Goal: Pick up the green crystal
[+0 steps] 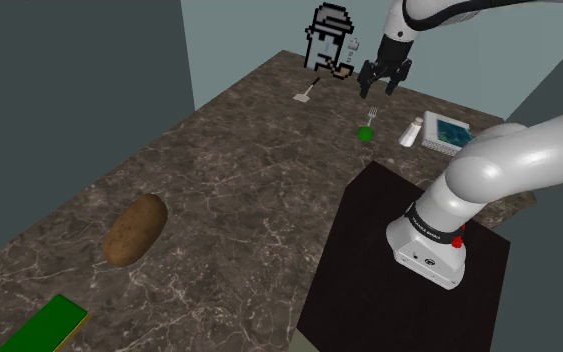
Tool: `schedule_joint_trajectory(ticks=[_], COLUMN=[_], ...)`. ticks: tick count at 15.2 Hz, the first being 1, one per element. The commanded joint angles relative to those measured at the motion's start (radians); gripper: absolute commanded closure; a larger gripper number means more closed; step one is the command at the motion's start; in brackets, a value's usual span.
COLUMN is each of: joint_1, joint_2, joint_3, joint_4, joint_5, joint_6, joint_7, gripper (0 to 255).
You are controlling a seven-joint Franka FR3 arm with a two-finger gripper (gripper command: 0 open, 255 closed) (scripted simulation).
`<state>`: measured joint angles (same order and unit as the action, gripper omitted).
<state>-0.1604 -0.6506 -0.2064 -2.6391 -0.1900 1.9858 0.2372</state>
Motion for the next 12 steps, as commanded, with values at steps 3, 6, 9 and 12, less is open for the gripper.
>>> schedule_joint_trajectory(ticks=[3, 6, 9, 12], joint_1=[-0.041, -0.068, -0.089, -0.1], joint_2=[0.096, 0.183, 0.285, 0.402], joint_3=[-0.053, -0.094, -0.136, -0.181], joint_4=[-0.055, -0.081, -0.095, -0.096], joint_5=[-0.026, -0.038, -0.039, -0.02], joint_6=[0.169, 0.293, 0.42, 0.548], joint_7=[0.018, 0.028, 0.033, 0.026], gripper=[0, 0, 0, 0])
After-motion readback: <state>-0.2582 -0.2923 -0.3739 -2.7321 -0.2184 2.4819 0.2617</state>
